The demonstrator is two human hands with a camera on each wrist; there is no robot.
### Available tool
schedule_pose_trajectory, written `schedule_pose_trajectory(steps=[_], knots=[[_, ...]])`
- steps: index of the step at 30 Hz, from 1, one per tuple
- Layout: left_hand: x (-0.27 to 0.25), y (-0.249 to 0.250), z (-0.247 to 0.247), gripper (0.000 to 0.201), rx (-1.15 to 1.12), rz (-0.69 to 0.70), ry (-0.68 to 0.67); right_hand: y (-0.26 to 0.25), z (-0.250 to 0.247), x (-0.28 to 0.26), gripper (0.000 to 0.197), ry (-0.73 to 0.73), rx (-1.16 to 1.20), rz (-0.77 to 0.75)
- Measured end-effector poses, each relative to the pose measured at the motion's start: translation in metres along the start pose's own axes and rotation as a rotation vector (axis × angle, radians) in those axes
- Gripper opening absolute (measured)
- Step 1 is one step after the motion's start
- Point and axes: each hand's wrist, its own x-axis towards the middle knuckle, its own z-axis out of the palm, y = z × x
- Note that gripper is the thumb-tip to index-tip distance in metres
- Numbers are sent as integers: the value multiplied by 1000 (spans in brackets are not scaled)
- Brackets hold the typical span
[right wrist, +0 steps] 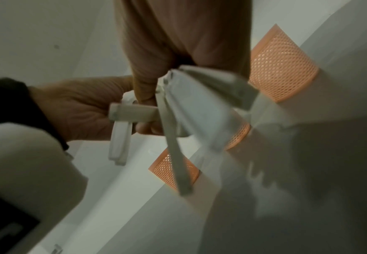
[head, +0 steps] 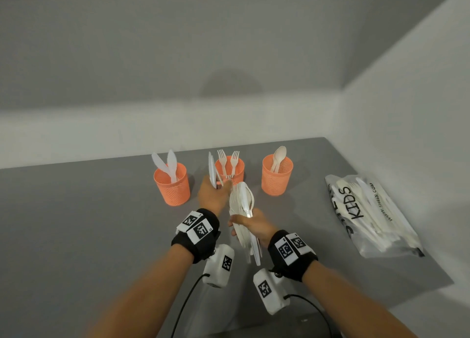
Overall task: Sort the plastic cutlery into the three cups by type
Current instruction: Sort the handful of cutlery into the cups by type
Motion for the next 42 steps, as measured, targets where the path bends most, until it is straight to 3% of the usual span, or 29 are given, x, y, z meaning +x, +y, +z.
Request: schedule_pose_trajectory(steps=[4, 7, 11, 13, 16, 18, 21, 26, 30, 38, 42], knots=[[-2, 3, -1, 17, 81, 14, -53, -1, 2, 2, 15, -1, 21, -22], [5, 15, -9, 31, 3, 25, 67, 0, 0, 1, 15, -19, 22, -10], [21, 28, -25, 30, -209, 19, 186, 0, -6, -2, 13, -11, 20, 1], [26, 31, -30, 28, -244, -12, 141, 1, -9, -2, 13, -14, 1, 8], [25, 28, -30, 22, -108, -91, -49, 2, -9, -1, 22, -32, -12, 10], [21, 22, -27, 26, -38, -151, -173, 1, -8, -2, 21, -47, -17, 10], [14, 13, -23, 33, 1, -185, -251, -1, -5, -4, 16, -58, -39, 2], [17, 13, -20, 31, -2, -157, -224, -2, -8, -6, 14, -66, -46, -11], [27, 15, -26, 28, -157, -145, -59, -1, -8, -5, 12, -78, -33, -12], [19, -3, -23, 19, -183, -213, -303, -6, -9, -6, 14, -68, -24, -2], [21, 5, -22, 28, -142, -160, -194, -6, -9, -7, 9, -83, -67, 3]])
